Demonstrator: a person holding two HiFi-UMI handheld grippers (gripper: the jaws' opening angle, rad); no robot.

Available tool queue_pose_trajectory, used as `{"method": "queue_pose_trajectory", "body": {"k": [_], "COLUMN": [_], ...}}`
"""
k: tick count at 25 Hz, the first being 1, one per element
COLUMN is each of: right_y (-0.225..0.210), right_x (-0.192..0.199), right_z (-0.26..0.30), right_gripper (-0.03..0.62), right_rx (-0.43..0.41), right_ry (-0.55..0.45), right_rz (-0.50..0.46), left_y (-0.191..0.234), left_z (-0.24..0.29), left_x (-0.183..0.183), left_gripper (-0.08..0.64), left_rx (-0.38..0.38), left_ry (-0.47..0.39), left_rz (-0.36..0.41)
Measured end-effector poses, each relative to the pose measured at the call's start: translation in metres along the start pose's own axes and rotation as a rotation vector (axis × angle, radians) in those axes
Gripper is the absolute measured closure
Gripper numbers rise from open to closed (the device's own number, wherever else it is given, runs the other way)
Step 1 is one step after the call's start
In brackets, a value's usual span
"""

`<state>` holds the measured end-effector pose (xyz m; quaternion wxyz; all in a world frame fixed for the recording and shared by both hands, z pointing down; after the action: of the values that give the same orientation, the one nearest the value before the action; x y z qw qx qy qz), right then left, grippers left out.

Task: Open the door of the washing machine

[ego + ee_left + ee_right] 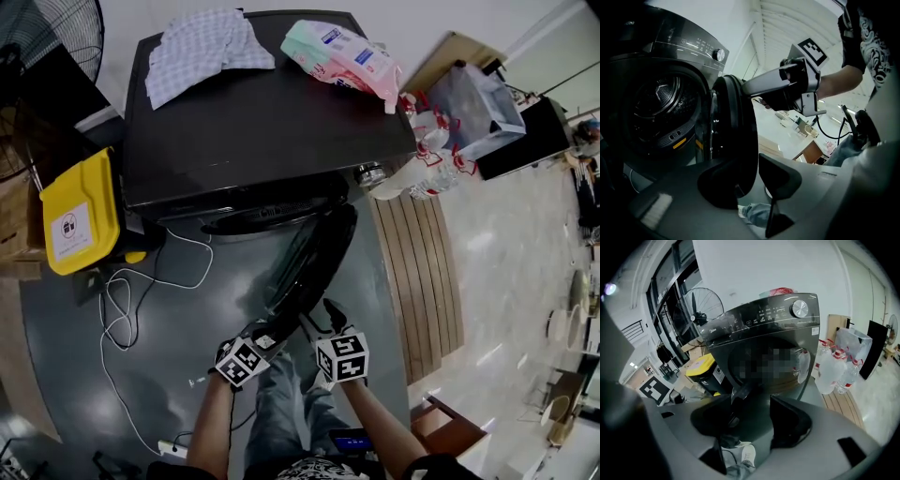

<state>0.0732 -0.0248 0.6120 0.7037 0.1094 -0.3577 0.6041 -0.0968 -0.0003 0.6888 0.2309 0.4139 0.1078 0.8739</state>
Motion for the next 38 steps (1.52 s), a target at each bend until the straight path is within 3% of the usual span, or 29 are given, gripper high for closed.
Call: {"method": "queue_pose_trajectory", "body": {"k": [5, 9, 14, 22, 25, 31, 35, 38], "right_y": [-0.010, -0.016, -0.023, -0.044, -0.052, -0.055, -0.054, -0.050], "right_x": [0.009, 0.013, 0.020, 0.035, 0.040, 0.047, 0.033, 0.008], "right_z": [-0.012, -0.021, -0.035, -0.062, -0.071, -0.081, -0.099, -0.127], "right_gripper": [0.333, 0.335, 0.357, 0.368, 0.376, 0.473, 0.575, 0.589], "right_rx": [-0.005, 0.010, 0.047, 0.120, 0.166, 0.253, 0.253, 0.221], "right_ry": [0.008, 0.029, 0.043, 0.050, 0.048, 0.045, -0.011, -0.096], "right_rz": [0.018, -0.021, -0.042, -0.033, -0.007, -0.047, -0.056, -0.056], "left_y": [0.010, 0.017, 0.018, 0.009, 0.012, 0.021, 0.014, -0.007], "left_z": [-0.011, -0.008, 0.003, 0.012, 0.005, -0.016, -0.036, -0.062], "left_x": [-0.010, -0.030, -0.050, -0.054, -0.055, -0.065, -0.084, -0.110], "left_gripper": [0.433, 0.436, 0.440, 0.443, 0.448, 0.485, 0.519, 0.541], "left_rx": [-0.055, -0.107, -0.145, -0.203, -0.282, -0.444, -0.527, -0.612], "left_ry": [-0.106, -0.159, -0.211, -0.262, -0.315, -0.440, -0.479, -0.518], "left_rz": [-0.031, -0.050, -0.074, -0.107, -0.153, -0.242, -0.248, -0.246]}}
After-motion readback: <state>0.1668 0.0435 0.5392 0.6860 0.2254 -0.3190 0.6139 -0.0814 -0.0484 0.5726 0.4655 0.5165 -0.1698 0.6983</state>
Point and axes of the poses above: the fingertips, and each gripper's own axes: z forward along the fingers, y to its left, x out of its underside, the point moved 9 cm from there along -z, backward along the fingers, and after that the axes turned 2 degrees about -x, right-handed, at the moved point
